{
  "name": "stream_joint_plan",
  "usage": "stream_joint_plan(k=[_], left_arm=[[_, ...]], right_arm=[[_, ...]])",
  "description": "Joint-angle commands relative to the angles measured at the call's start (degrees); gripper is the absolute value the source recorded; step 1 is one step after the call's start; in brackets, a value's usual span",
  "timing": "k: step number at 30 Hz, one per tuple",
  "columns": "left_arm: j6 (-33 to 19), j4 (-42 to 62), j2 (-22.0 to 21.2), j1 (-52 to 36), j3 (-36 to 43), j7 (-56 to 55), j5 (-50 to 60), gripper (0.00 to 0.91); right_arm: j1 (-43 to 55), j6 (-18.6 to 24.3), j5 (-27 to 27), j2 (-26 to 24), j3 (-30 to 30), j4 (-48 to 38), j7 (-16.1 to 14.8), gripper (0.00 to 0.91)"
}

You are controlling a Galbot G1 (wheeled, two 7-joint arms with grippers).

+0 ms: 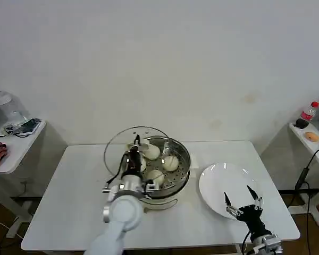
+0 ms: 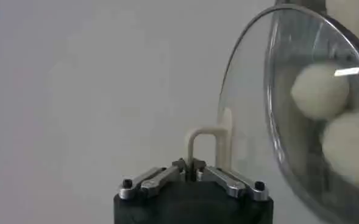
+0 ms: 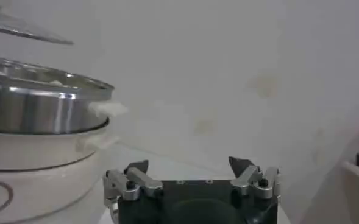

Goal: Take steamed baozi put them in steamer then cover it.

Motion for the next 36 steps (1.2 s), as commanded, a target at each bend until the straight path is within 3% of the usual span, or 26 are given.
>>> stream_joint_plan(k=[1,7,36], left_arm=[[0.28,5.41,-8.78,-0.89,3.56,1.09,6.88,0.000],[-0.23,7.12,-10.40,-0.37,3.63,0.63,8.23,0.000],[-0.71,9.18,-10.36,-0.36,1.56,-0.07,8.00,0.000]], right_arm=[[-0.09,0.12,-0.44,0.00,-0.32,-0.15,-0.05,0.907],[-0.07,0.17,-0.47,0.00,-0.52,-0.46,-0.10,0.907],[-0.18,0.37,-0.62,-0.02,-1.05,-1.11,-0.33,0.907]])
